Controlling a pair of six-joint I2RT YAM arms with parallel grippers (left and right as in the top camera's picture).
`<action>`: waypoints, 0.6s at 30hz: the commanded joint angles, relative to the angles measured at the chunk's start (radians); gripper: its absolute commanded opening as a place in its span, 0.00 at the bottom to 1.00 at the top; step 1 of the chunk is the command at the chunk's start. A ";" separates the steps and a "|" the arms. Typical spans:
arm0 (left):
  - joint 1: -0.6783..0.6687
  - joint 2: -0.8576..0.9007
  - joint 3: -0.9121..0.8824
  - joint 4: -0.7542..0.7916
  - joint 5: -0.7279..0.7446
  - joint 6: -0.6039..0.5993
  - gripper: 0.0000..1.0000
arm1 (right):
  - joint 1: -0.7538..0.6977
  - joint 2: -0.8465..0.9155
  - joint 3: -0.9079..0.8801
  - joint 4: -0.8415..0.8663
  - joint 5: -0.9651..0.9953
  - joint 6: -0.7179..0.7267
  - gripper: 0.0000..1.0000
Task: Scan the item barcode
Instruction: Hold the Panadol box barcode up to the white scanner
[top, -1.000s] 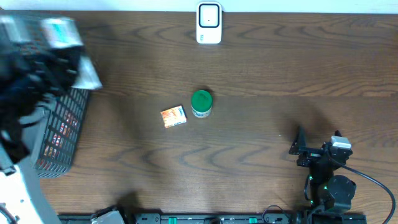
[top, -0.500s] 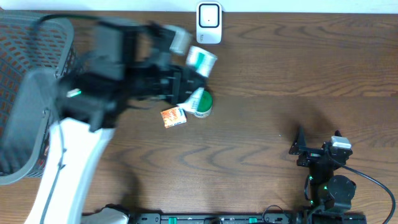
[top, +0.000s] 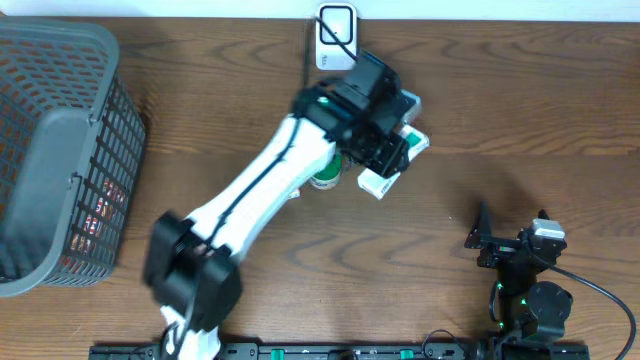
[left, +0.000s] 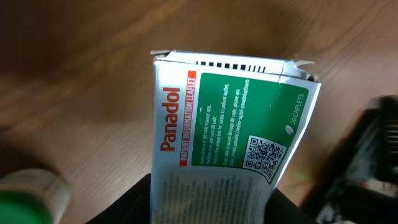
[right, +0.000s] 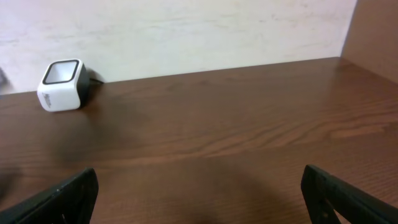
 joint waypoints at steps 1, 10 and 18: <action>-0.010 0.064 0.008 0.003 -0.011 0.036 0.45 | -0.006 -0.006 -0.003 0.000 -0.001 -0.013 0.99; -0.045 0.169 0.008 -0.017 -0.011 0.272 0.46 | -0.006 -0.006 -0.003 0.000 -0.001 -0.013 0.99; -0.048 0.171 0.008 -0.055 -0.039 0.330 0.69 | -0.006 -0.006 -0.003 0.000 -0.001 -0.013 0.99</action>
